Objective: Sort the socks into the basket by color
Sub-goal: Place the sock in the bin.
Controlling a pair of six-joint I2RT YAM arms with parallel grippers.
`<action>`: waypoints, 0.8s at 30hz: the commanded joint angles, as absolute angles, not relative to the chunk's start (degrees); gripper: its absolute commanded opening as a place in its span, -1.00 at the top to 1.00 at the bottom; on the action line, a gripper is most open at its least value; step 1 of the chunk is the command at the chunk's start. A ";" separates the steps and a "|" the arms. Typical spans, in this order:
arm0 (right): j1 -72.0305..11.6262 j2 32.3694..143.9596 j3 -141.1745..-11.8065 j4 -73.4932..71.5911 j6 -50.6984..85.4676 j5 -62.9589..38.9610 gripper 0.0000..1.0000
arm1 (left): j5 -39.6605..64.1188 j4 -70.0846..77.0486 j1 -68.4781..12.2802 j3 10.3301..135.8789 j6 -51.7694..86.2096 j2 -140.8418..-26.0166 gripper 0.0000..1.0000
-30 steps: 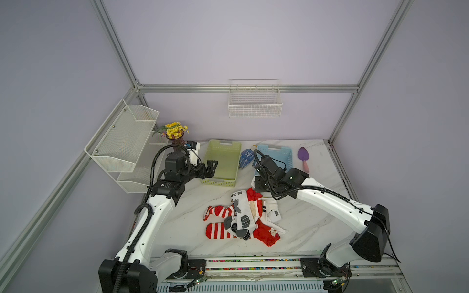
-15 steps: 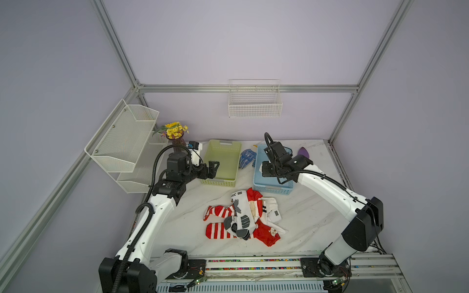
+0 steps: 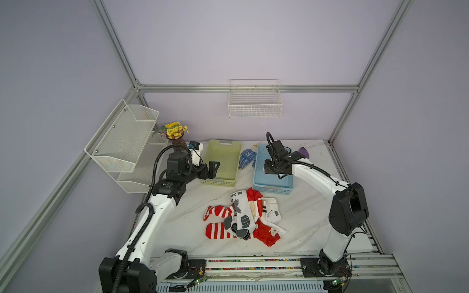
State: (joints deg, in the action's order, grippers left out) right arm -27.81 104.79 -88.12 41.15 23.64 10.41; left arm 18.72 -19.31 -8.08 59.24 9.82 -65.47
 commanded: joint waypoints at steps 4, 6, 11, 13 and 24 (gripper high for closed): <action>-27.05 108.94 -87.88 37.48 22.92 9.14 0.93 | 19.53 -17.55 -8.57 58.10 8.66 -64.78 -1.00; -26.89 110.04 -87.94 36.81 22.83 9.10 0.93 | 19.53 -17.58 -8.59 58.10 8.61 -64.69 -1.00; -26.81 112.59 -88.33 36.29 23.02 8.54 0.93 | 19.87 -17.66 -8.56 58.18 8.79 -64.77 -1.00; -26.81 113.28 -88.24 35.99 23.22 8.27 0.93 | 20.19 -17.61 -8.62 58.24 8.79 -64.78 -1.00; -26.84 115.96 -87.98 34.61 23.94 6.95 0.88 | 20.21 -17.68 -8.61 58.25 8.61 -64.69 -1.00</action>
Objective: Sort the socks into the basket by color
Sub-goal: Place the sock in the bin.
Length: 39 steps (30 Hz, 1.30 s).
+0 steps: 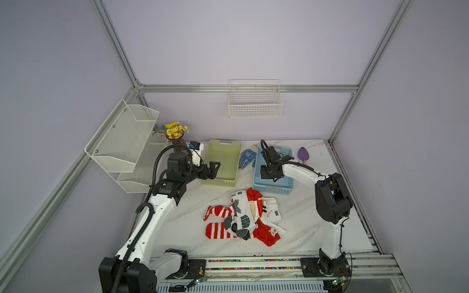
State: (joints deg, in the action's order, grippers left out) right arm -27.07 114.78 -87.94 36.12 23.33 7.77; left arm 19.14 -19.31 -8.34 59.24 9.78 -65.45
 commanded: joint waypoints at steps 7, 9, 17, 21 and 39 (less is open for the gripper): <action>-26.81 116.62 -87.37 33.94 24.46 5.90 0.84 | 20.24 -17.75 -8.66 58.25 8.52 -64.69 -1.00; -26.81 116.63 -87.27 33.72 24.65 5.65 0.81 | 20.20 -17.75 -8.67 58.27 8.51 -64.78 -1.00; -26.81 116.39 -86.66 33.29 24.89 5.10 0.62 | 20.08 -17.78 -8.66 58.27 8.53 -64.69 -1.00; -26.81 115.80 -86.54 33.22 24.91 5.19 0.53 | 20.12 -17.81 -8.62 58.27 8.44 -64.69 -1.00; -26.97 103.97 -84.08 37.59 24.93 5.36 0.21 | 20.04 -17.94 -8.67 58.38 8.26 -64.47 -1.00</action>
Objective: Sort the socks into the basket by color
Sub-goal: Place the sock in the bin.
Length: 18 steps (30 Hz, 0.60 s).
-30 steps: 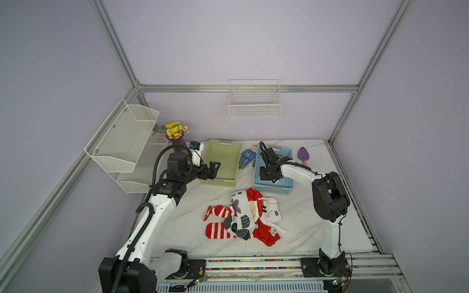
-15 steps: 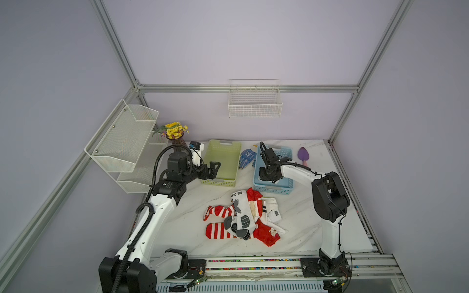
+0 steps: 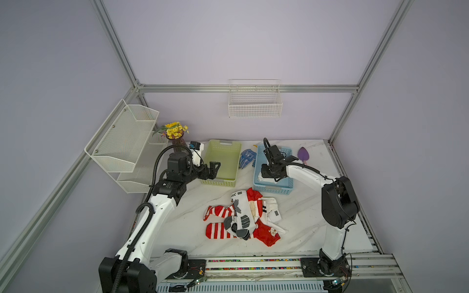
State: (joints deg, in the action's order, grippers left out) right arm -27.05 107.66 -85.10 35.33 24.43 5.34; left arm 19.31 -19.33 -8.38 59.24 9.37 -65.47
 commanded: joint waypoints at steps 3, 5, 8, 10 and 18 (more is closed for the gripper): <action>-27.50 99.88 -82.24 39.80 26.13 5.45 0.19 | 19.86 -18.09 -8.64 58.37 8.13 -64.43 -1.00; -28.33 96.03 -80.66 41.71 28.15 5.49 0.19 | 19.60 -18.03 -8.62 58.36 8.09 -64.34 -1.00; -30.97 89.55 -78.83 45.33 32.18 6.40 0.17 | 19.44 -18.14 -8.62 58.39 7.92 -64.16 -1.00; -33.75 85.15 -77.89 48.03 35.64 7.70 0.16 | 19.23 -18.18 -8.61 58.40 7.91 -63.99 -1.00; -47.59 74.16 -69.28 54.23 53.86 8.53 0.03 | 19.30 -18.19 -8.62 58.40 7.82 -63.81 -1.00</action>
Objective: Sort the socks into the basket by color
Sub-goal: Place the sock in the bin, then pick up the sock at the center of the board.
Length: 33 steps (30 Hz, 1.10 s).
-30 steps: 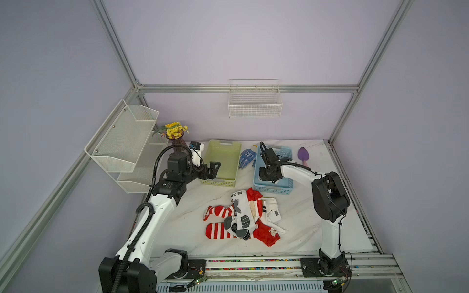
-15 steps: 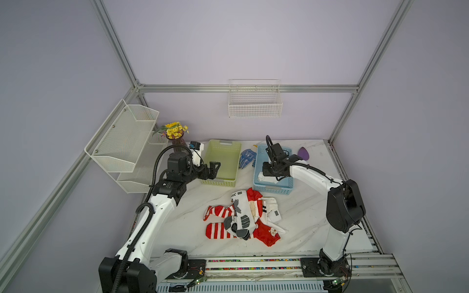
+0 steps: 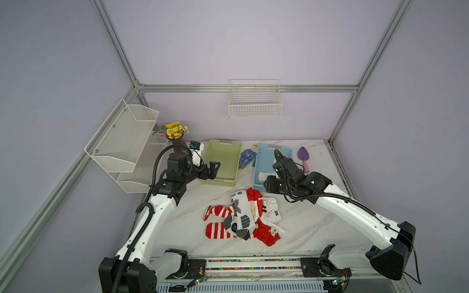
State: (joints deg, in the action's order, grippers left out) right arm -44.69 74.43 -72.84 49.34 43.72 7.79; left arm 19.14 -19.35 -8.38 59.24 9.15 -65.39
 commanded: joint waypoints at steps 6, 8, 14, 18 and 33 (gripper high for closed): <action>-56.45 75.48 -64.87 53.80 60.95 7.65 -0.01 | 19.01 -18.15 -8.61 58.36 7.77 -63.63 -1.00; -58.82 76.25 -64.28 53.08 62.30 7.32 -0.04 | 18.90 -18.18 -8.63 58.34 7.73 -63.72 -1.00; -63.09 79.28 -61.73 49.07 64.81 5.64 -0.11 | 18.35 -18.19 -8.66 58.14 7.56 -63.63 -1.00; -64.20 82.59 -61.34 47.10 65.02 5.40 -0.13 | 18.54 -18.17 -8.62 58.18 7.65 -63.96 -1.00; -64.25 88.34 -61.87 41.10 65.01 3.80 -0.06 | 18.50 -18.26 -8.62 58.17 7.56 -64.07 -1.00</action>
